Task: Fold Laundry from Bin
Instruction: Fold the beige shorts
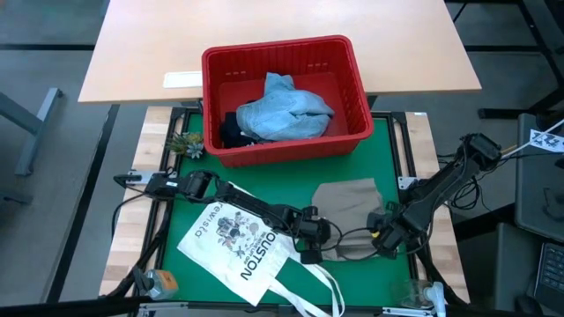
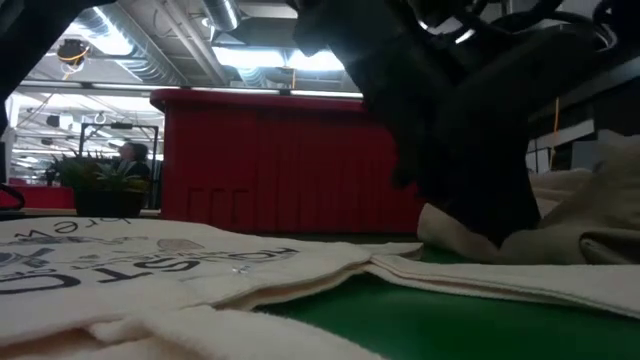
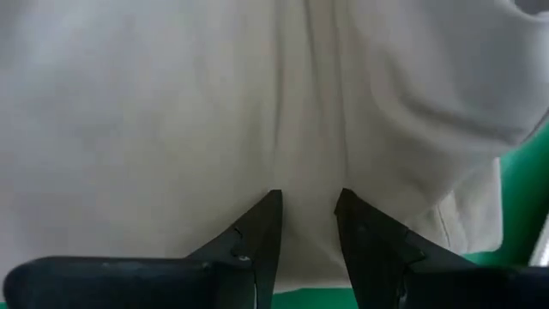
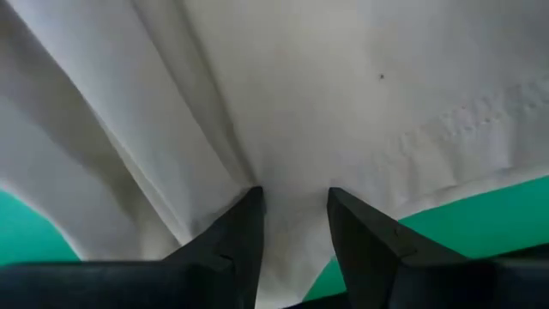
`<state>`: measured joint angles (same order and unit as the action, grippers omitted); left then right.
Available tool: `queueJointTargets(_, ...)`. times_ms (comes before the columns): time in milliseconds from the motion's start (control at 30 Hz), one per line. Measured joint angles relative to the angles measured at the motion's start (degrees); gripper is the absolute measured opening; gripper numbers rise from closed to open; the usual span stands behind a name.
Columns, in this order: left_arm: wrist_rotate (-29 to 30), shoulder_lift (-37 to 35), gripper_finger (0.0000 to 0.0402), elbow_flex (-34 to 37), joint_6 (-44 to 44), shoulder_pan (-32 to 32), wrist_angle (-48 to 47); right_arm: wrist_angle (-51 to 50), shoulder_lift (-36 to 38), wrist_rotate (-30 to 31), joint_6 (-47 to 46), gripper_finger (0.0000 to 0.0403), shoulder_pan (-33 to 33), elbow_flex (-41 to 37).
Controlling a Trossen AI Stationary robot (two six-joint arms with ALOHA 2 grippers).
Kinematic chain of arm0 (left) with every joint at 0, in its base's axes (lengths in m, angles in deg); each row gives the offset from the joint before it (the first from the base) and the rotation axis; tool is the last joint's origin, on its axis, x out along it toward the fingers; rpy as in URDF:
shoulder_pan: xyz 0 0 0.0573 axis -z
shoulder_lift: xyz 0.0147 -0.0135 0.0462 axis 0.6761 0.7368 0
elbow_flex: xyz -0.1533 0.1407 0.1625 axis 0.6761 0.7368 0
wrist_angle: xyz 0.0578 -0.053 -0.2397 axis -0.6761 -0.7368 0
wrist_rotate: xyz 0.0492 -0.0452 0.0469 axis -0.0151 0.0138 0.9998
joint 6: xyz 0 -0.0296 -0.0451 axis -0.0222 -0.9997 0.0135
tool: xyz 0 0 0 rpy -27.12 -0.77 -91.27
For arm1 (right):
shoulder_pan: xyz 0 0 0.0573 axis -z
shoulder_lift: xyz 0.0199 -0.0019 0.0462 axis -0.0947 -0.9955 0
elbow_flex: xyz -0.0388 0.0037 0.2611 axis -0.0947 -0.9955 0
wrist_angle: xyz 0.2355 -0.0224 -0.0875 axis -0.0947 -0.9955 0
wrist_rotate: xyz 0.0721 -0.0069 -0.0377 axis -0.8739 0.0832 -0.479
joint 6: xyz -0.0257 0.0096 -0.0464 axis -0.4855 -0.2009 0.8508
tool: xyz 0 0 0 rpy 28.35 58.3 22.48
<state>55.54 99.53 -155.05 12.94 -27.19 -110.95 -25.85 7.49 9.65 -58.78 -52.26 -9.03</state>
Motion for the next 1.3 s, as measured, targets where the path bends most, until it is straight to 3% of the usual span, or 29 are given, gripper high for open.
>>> queueJointTargets(300, -0.32, -0.76, 0.0112, -4.93, 0.62, -0.99, -1.84, -7.35, 0.72, -0.05, 0.53, 0.0133, -0.02, 4.97)
queueJointTargets(433, -0.17, -1.11, 0.0112, -8.59, 0.65, -2.5, -2.13, -12.41, 1.86, 7.94, 0.8, 0.0133, -0.09, 8.5)
queueJointTargets(600, 0.77, -1.11, 0.0112, -10.01, 0.67, -5.07, -2.73, -13.36, 2.54, 22.16, 0.16, 0.0133, 0.0, 9.16)
queueJointTargets(733, 1.42, -1.09, 0.0112, -10.01, 0.67, -7.53, -3.71, -13.38, 2.56, 26.96, 0.18, 0.0133, 0.72, 8.72)
queueJointTargets(1000, 1.44, -1.09, 0.0112, -10.01, 0.67, -11.78, -5.0, -12.31, 2.54, 23.73, -0.13, 0.0133, 3.87, 2.36)
queueJointTargets(1300, 1.37, -0.72, 0.0112, -5.31, 0.6, -14.07, -4.32, -6.97, 2.56, 17.45, -1.88, 0.0133, 4.11, -4.08)
